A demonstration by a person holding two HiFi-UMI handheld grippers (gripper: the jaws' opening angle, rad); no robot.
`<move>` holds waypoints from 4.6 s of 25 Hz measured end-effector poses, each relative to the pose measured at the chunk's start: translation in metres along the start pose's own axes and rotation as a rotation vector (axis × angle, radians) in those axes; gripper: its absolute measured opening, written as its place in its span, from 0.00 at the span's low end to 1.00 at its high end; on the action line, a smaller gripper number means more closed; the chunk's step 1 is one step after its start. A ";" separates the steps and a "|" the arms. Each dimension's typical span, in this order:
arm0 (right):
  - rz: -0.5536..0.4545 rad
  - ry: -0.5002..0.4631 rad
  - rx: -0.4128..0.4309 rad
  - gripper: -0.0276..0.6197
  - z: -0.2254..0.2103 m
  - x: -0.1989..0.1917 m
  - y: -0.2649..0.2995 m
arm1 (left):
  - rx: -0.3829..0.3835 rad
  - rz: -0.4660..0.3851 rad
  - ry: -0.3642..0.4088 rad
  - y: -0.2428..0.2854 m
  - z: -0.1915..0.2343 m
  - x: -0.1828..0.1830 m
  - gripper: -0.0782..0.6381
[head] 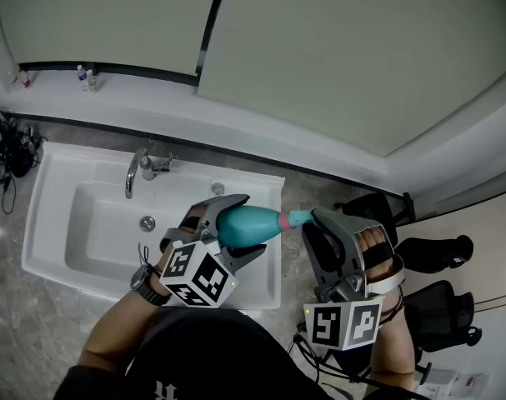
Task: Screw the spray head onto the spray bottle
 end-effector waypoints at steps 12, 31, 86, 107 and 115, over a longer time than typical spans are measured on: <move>0.183 0.383 0.158 0.23 0.029 -0.027 0.044 | 0.127 0.324 0.185 0.013 0.005 -0.037 0.67; 0.597 0.716 0.698 0.23 0.077 -0.059 0.103 | 0.107 0.353 0.036 0.051 -0.023 -0.102 0.67; -1.079 1.336 0.674 0.55 -0.026 -0.040 -0.033 | -0.374 -0.337 -0.281 -0.038 -0.013 0.036 0.67; -1.325 1.243 0.778 0.27 -0.042 0.047 -0.046 | -0.499 -0.409 -0.385 -0.054 -0.025 0.079 0.67; -1.124 1.230 0.663 0.27 -0.040 0.044 -0.039 | -0.296 -0.254 -0.260 -0.048 -0.012 0.071 0.67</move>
Point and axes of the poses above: the fingertips, and each gripper's own axes: y forward along the fingers, z to its left, x out of its top, the point moved 2 cm from there along -y, backward along the fingers, and after that the axes turned 5 degrees about y, right-handed, at the moved point
